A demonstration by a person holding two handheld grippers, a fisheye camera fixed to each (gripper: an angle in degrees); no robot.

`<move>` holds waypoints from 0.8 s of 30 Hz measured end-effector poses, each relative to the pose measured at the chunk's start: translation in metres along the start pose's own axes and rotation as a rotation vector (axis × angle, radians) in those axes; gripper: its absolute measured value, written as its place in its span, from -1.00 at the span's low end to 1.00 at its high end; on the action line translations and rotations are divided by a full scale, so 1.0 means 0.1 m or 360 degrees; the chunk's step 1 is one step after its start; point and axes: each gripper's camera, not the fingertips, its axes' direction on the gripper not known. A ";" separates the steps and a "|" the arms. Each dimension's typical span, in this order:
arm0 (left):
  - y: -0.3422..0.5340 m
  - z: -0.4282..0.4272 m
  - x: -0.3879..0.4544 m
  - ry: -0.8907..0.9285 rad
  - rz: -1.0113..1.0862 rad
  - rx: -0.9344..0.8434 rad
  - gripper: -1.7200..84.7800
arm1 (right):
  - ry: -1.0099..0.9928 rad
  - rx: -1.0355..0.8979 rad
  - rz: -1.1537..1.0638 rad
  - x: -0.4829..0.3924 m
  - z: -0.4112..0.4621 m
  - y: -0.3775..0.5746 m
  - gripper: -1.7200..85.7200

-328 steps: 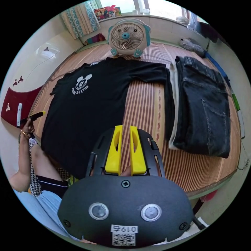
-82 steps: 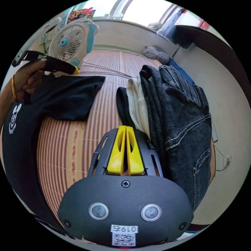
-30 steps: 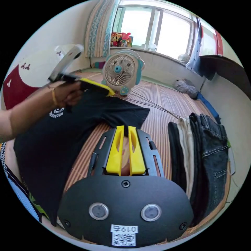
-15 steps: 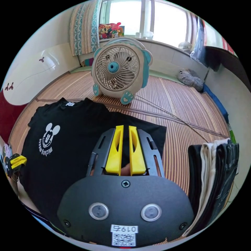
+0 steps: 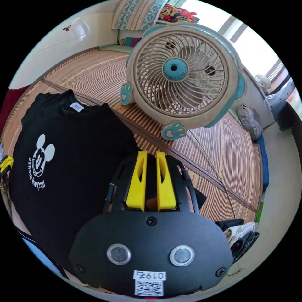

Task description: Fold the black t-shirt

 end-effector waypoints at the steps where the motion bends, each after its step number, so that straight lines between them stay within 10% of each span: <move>1: 0.03 -0.04 -0.04 0.0015 0.0001 -0.0010 -0.93 | 0.0000 -0.0018 -0.0040 -0.04 0.07 -0.03 -0.83; 24: 0.29 -0.81 -0.71 0.0085 -0.0004 -0.0043 -0.92 | 0.0224 -0.0045 -0.0158 -0.70 0.47 -0.39 -0.96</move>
